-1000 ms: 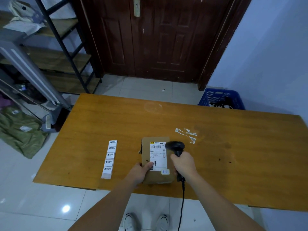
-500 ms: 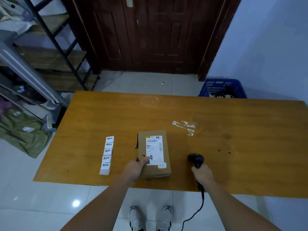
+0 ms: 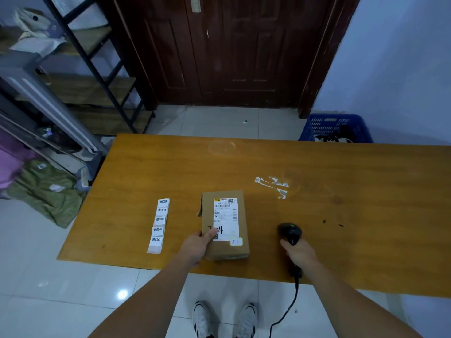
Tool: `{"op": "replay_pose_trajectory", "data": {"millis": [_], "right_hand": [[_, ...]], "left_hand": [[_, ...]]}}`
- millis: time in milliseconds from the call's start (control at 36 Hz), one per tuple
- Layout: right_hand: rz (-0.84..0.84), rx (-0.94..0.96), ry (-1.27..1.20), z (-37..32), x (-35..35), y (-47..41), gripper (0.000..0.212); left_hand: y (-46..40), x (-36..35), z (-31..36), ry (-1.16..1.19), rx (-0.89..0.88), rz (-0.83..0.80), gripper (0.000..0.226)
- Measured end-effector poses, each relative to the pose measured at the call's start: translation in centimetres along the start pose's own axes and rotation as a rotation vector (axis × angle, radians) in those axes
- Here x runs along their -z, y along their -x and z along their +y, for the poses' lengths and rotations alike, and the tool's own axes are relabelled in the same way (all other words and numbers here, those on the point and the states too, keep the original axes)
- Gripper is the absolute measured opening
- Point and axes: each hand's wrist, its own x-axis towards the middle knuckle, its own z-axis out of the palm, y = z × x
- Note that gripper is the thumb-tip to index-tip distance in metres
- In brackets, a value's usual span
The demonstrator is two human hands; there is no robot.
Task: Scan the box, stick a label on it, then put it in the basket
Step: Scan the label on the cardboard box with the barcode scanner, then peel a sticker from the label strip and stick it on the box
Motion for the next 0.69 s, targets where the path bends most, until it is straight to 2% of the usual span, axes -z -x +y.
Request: {"op": "replay_pose_trajectory", "data": {"millis": [83,194,278,333,417,528,694], "right_hand": [[0.027,0.027,0.049,-0.3,0.8,0.2,0.039],[0.091,0.044,0.092,-1.8,2.7,1.0,0.057],[0.152,0.149,0.270,-4.1,4.4,1.8,0.078],[0.205,0.248,0.399,-6.2,5.4,2.9,0.092],[0.198,0.455,0.478,-9.8,6.0,4.5,0.086],[0.134,0.684,0.622,-14.2,4.9,6.2,0.080],[0.012,0.878,0.904,-19.6,-0.1,9.0,0.079]], "left_hand": [[0.4,-0.1,0.2,-0.006,0.001,0.014,0.073],[0.8,-0.1,0.6,-0.057,-0.028,0.050,0.068],[1.0,0.4,1.4,-0.277,-0.106,0.096,0.049],[1.2,0.9,2.3,-0.436,-0.143,0.159,0.046],[1.9,2.2,3.7,-0.560,-0.210,0.222,0.049],[2.7,4.9,5.2,-0.777,-0.307,0.211,0.060],[3.5,9.9,4.3,-1.057,-0.423,0.157,0.068]]}}
